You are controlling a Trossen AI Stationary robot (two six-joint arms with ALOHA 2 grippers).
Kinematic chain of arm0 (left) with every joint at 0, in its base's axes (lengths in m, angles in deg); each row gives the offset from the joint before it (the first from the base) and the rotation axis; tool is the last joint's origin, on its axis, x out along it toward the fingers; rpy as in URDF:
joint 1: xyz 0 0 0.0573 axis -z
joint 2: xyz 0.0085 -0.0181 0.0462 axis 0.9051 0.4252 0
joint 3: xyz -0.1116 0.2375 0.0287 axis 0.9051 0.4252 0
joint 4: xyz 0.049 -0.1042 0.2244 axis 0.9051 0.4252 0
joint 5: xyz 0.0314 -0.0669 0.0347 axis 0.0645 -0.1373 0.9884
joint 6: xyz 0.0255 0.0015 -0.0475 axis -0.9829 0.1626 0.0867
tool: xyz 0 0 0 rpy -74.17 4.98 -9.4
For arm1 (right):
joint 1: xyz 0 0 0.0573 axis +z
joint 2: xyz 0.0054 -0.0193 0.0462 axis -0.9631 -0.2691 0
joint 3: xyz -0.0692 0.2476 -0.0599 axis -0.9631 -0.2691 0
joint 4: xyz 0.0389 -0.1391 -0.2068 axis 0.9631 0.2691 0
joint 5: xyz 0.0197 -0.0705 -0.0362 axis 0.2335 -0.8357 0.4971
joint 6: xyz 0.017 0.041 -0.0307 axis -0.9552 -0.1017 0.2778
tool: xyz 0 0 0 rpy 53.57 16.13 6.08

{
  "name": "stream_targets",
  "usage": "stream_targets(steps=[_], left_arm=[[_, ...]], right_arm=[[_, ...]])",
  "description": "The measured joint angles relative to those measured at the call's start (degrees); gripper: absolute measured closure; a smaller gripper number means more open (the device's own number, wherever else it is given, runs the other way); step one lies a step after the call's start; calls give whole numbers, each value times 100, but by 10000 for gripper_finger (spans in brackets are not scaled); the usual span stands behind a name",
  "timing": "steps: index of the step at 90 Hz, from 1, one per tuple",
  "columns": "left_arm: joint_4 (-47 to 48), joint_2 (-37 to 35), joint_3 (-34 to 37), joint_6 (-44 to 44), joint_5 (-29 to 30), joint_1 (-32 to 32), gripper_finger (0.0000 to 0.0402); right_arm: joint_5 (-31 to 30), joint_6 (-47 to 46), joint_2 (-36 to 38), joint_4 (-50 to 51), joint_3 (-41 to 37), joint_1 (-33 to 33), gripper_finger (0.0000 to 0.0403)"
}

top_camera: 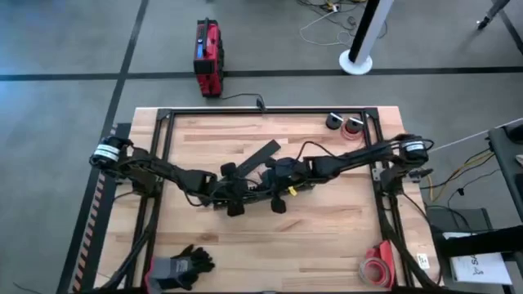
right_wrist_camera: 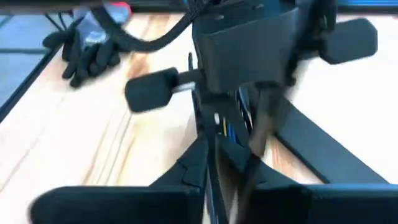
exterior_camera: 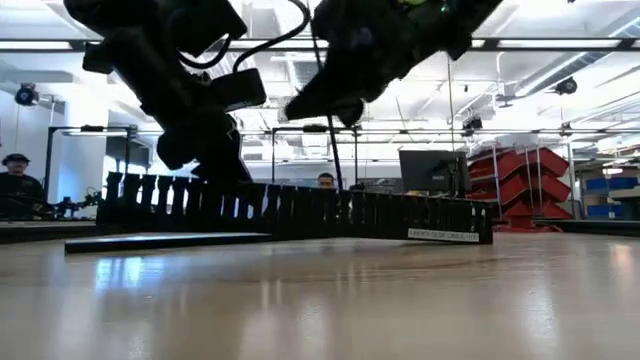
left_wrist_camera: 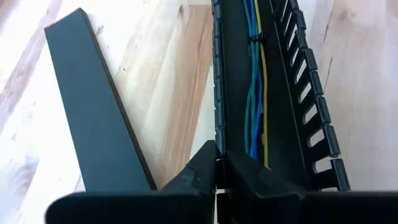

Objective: Ziptie cables
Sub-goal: Put the ziptied cable wires in a black cable duct

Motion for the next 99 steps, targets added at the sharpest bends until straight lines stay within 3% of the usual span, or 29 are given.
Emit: stream_targets(steps=[16,31,72,99], left_arm=[[-24,11,9,2,0,0,395],[-55,13,11,2,0,0,395],[-70,15,17,-13,-2,0,395],[-72,15,17,-15,-2,0,395]], right_arm=[[-2,28,0,781,-50,-2,299],[-4,44,-186,855,-108,-2,283],[-162,238,-193,1278,-73,-63,394],[-160,297,-193,783,-73,-50,403]])
